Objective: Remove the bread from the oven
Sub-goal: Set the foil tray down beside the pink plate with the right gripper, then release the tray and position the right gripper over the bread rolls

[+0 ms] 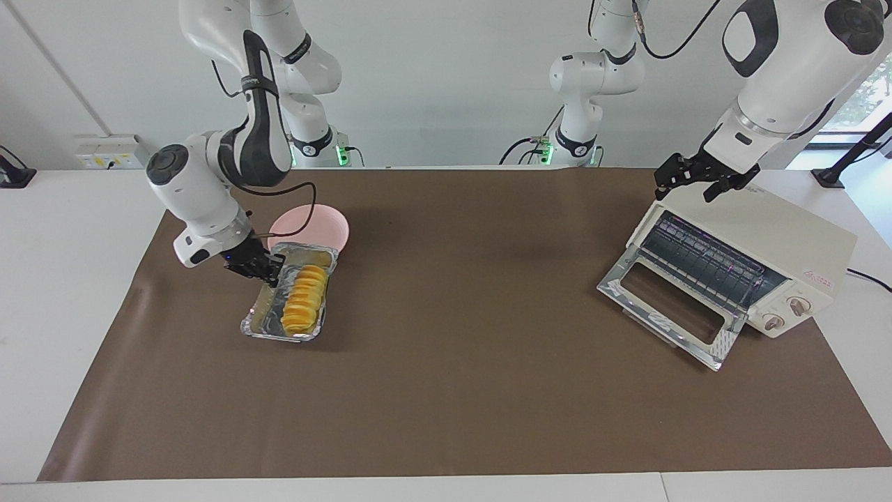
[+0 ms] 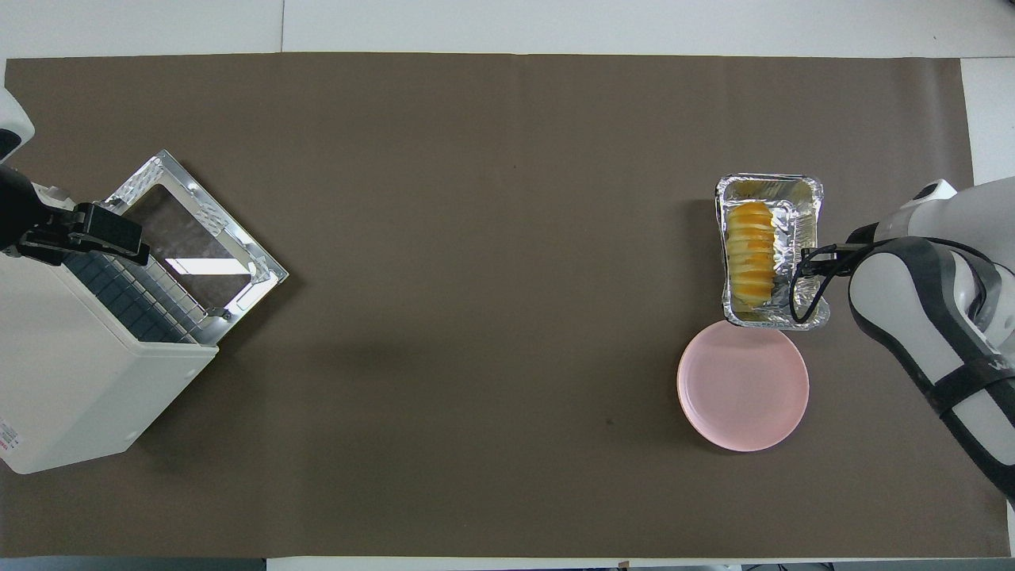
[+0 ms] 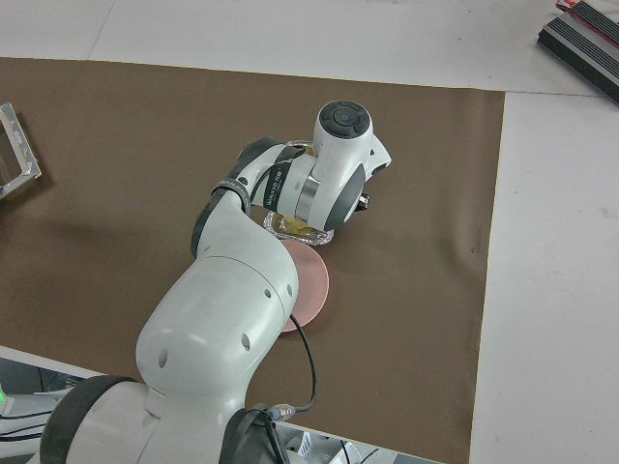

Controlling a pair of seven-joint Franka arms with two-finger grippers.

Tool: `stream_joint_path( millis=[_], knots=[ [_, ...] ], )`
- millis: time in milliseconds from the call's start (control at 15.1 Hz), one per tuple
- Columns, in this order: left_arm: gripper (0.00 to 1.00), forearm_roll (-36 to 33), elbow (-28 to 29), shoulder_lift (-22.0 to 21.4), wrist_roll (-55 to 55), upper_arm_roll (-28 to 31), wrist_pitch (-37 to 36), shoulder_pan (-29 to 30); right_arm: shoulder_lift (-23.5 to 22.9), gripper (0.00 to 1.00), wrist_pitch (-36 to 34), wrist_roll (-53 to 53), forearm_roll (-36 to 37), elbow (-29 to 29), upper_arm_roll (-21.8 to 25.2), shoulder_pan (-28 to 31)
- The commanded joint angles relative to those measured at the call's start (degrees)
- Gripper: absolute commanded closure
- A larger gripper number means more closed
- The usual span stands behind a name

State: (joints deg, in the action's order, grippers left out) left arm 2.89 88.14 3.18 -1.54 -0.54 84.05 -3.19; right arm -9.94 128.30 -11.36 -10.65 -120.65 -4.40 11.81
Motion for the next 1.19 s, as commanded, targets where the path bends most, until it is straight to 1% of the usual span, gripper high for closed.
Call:
stream_joint_path(
  millis=[0,530,662,993,1060,1126],
  knots=[
    [0.00,-0.34,-0.07,-0.46,0.13,-0.34,0.33,0.64,-0.70,1.00,0.10,-1.91,-1.48,0.85,-0.70,0.06],
    [0.00,-0.34,-0.07,-0.37,0.13,-0.34,0.33,0.64,-1.66,1.00,2.65,-1.21,-1.48,0.33,-0.79,-1.52],
    [0.00,-0.34,-0.07,-0.37,0.13,-0.34,0.33,0.64,-2.19,1.00,4.23,-1.12,-1.56,0.33,-0.79,-1.96],
    [0.00,-0.34,-0.07,-0.46,0.13,-0.34,0.33,0.64,-2.37,1.00,4.23,-1.03,-1.56,0.33,-0.79,-2.23],
    [0.00,-0.34,-0.07,-0.37,0.13,-0.34,0.33,0.64,-2.37,0.86,4.24,-0.68,-1.48,0.41,-0.79,-2.31],
    [0.00,-0.34,-0.07,-0.46,0.13,-0.34,0.33,0.64,-2.37,0.63,4.15,-0.68,-1.48,0.59,-0.79,-2.31]
  ],
)
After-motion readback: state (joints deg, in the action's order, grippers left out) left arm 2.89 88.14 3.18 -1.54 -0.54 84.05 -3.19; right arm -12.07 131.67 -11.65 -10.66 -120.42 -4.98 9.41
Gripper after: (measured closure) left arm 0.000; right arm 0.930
